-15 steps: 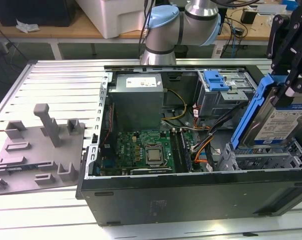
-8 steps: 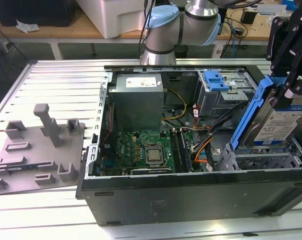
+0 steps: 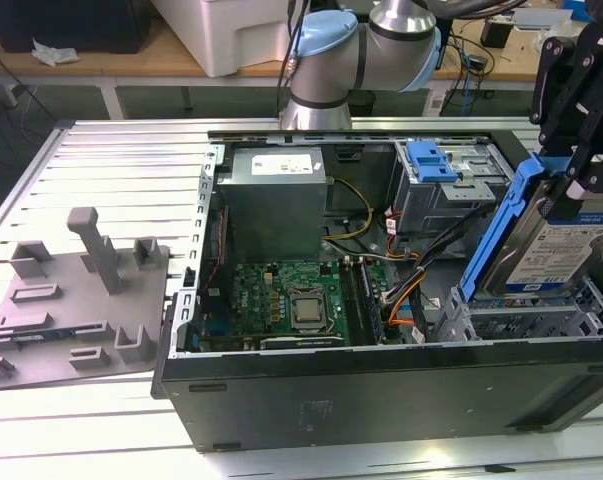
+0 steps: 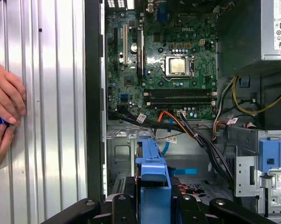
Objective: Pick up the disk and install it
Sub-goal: 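Insert the disk into the insertion slot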
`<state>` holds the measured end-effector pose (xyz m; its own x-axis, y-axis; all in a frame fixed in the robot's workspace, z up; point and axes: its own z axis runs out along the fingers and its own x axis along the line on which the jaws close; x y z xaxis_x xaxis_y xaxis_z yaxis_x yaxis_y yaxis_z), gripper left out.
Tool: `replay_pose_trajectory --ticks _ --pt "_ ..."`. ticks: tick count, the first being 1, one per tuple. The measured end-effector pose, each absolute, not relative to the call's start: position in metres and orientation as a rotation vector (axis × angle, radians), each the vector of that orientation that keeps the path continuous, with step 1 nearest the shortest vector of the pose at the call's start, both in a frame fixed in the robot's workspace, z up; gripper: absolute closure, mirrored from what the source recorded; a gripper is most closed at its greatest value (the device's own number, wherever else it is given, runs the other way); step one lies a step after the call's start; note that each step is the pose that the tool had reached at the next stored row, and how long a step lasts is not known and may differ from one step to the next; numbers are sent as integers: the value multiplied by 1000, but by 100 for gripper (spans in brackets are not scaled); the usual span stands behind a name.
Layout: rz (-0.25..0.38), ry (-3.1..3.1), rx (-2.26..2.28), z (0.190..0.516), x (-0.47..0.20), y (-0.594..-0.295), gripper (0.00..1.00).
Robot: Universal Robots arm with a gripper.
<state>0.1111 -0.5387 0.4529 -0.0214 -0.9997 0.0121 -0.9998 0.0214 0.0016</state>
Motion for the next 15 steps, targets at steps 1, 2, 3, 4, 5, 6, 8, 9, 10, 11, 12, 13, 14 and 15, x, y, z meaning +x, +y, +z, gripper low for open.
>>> replay_pose_trajectory --ticks 1,2,3,4,5,6,8,9,10,11,12,13,14,15 --pt "11 -2238 2191 453 111 -539 64" --pt "11 -2238 2191 452 111 -539 64" --pt "11 -2238 2191 452 111 -539 64" --pt "11 -2238 2191 451 111 -539 64" --pt "11 -2238 2191 451 111 -539 64" --pt "11 -2238 2191 450 111 -539 64" --pt "11 -2238 2191 450 111 -539 64" --pt "11 -2238 2191 449 111 -539 64" --pt "11 -2238 2191 449 111 -539 64" --pt "11 -2238 2191 448 111 -539 64" --pt "11 -2238 2191 448 111 -539 64" --pt "11 -2238 2191 447 111 -539 64" --pt "12 -2238 2191 447 111 -539 64" --pt "12 -2238 2191 446 111 -539 64"
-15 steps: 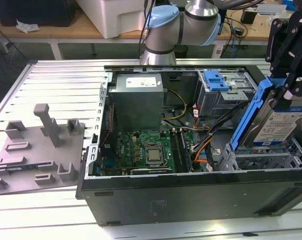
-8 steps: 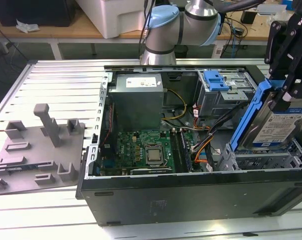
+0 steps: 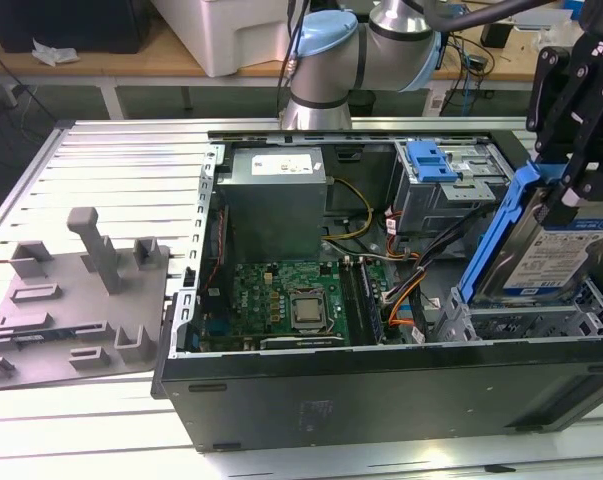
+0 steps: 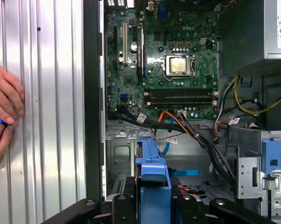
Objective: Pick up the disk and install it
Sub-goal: 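Insert the disk into the insertion slot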
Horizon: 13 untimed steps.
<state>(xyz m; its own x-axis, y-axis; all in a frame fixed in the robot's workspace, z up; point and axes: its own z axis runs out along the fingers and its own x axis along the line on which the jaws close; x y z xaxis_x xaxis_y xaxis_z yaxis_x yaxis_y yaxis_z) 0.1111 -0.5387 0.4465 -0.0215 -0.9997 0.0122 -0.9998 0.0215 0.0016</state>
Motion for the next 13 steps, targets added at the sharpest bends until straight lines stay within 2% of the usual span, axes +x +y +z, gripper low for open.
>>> replay_pose_trajectory --ticks 13 --pt "11 -2238 2191 441 111 -539 64"
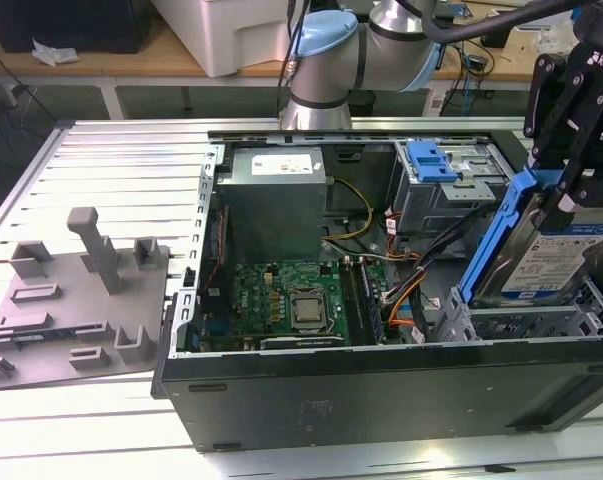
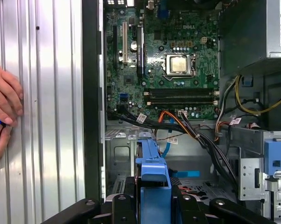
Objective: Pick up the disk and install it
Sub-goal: 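Insert the disk into the insertion slot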
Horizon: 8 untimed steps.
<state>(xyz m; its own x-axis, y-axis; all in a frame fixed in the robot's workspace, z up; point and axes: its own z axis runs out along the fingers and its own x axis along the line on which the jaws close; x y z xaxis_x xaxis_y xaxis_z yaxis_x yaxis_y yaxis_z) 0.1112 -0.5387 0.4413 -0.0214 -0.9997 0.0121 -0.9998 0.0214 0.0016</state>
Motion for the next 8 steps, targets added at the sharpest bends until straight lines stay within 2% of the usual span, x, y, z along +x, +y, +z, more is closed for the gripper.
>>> replay_pose_trajectory --ticks 8 --pt "11 -2238 2191 437 111 -539 64"
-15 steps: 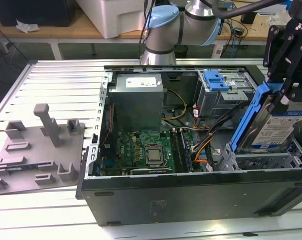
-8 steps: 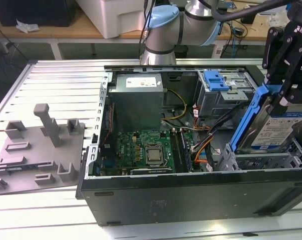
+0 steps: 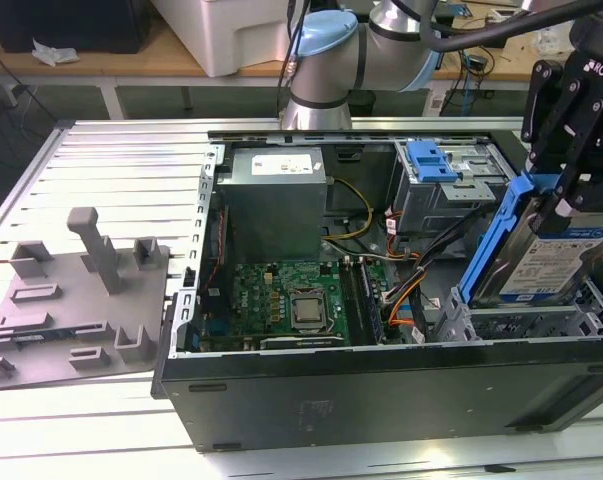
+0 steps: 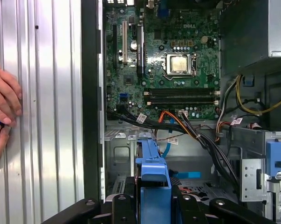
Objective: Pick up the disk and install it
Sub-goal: 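Insert the disk into the insertion slot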
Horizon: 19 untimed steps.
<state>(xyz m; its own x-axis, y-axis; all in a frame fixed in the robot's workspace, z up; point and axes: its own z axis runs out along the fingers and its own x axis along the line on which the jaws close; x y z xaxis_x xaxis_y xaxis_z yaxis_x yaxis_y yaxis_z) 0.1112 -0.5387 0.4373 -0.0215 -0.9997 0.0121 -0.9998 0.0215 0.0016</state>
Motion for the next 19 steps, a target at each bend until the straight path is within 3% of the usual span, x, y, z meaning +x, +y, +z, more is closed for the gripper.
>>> replay_pose_trajectory --ticks 19 --pt "11 -2238 2191 424 111 -539 64"
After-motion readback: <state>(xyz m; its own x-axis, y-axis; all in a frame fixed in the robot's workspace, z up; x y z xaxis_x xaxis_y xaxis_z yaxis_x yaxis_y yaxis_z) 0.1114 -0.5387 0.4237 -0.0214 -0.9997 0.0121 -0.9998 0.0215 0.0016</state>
